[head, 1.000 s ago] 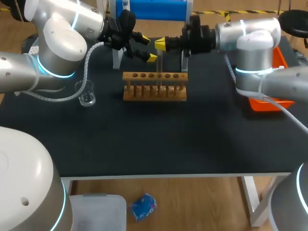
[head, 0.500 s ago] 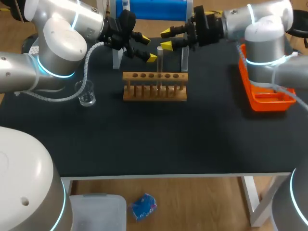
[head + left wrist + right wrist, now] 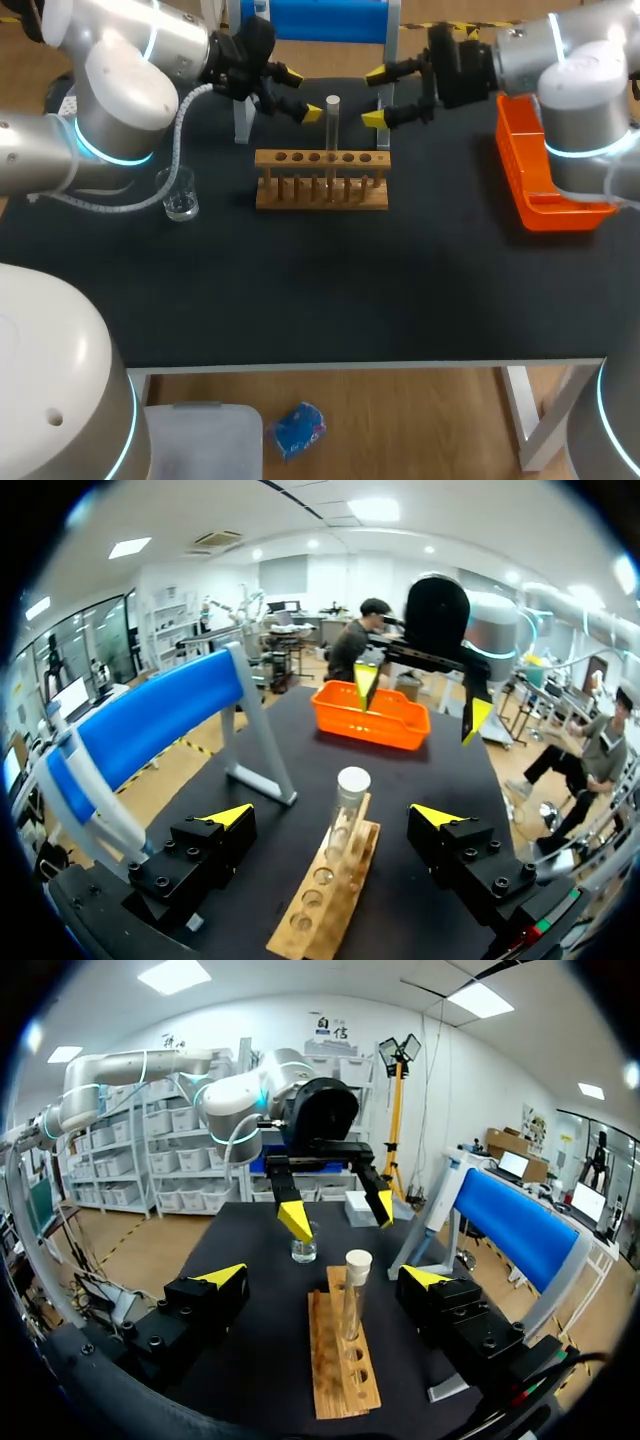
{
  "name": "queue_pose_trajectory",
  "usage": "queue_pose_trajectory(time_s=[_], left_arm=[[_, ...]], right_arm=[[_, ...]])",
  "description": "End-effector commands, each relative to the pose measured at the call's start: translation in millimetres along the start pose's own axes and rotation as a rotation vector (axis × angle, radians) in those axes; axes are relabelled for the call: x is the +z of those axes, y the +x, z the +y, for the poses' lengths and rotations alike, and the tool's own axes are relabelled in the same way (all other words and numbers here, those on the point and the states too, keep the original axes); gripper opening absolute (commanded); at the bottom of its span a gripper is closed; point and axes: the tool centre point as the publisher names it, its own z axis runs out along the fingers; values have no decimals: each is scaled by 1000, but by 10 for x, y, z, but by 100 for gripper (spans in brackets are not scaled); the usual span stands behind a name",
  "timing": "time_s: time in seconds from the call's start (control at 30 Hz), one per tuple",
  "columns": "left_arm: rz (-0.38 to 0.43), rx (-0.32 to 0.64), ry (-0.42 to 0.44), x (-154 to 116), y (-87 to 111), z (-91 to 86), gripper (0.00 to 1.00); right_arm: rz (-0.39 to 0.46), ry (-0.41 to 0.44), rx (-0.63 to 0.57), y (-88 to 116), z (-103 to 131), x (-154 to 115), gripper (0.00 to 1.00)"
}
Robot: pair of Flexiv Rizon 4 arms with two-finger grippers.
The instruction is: Invert the test tube, pick up the pipette, mount the tip to pipette, aspirate from beaker and dispense into the tube, eject the tip, return the pipette, and cap with the stopper.
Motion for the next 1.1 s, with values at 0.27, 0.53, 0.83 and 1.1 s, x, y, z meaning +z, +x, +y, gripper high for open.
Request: queue_pose_trajectory(time_s=[0.27, 0.53, 0.83, 1.1], left_arm=[[-176, -83, 23, -456, 188, 142, 100], [-262, -104, -18, -797, 160, 249, 100], [-331, -139, -39, -1081, 152, 321, 100], [-336, -142, -38, -1097, 150, 313, 100]], right_arm=[[-110, 25, 55, 271, -131, -388, 100], [-173, 33, 99, 383, -285, -696, 100], [-244, 5, 144, 490, -470, -1037, 100], [-248, 3, 146, 502, -481, -1071, 100]])
